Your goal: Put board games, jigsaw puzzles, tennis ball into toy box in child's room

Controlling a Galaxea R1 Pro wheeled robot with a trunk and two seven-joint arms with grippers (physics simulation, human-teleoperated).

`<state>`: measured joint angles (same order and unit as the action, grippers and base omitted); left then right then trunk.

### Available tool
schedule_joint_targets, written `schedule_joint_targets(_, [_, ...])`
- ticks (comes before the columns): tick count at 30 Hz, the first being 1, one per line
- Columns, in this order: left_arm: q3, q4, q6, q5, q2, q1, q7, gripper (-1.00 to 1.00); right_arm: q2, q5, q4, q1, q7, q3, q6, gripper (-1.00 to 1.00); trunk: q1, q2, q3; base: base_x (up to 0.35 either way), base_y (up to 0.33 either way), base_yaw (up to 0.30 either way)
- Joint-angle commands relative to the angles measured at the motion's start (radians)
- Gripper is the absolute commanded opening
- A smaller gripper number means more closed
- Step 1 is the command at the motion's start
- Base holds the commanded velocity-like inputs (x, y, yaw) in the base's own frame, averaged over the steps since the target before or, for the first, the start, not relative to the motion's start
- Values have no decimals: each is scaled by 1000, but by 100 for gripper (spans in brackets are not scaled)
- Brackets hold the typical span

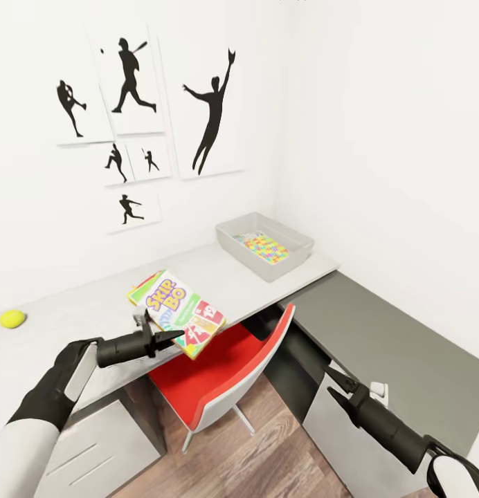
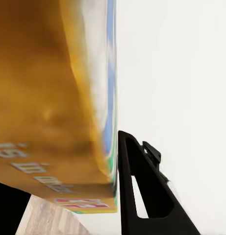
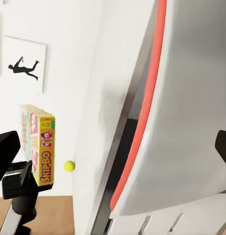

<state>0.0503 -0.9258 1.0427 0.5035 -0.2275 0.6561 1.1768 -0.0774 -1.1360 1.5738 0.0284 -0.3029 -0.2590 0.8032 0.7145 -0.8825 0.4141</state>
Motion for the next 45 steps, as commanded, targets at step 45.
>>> schedule_joint_targets(45, [-134, -2, 5, -16, -125, 0, 280, -100, -42, 1, 12, 4, -26, 23, -21, 100, -172, 315, -140, 0, 0, 0])
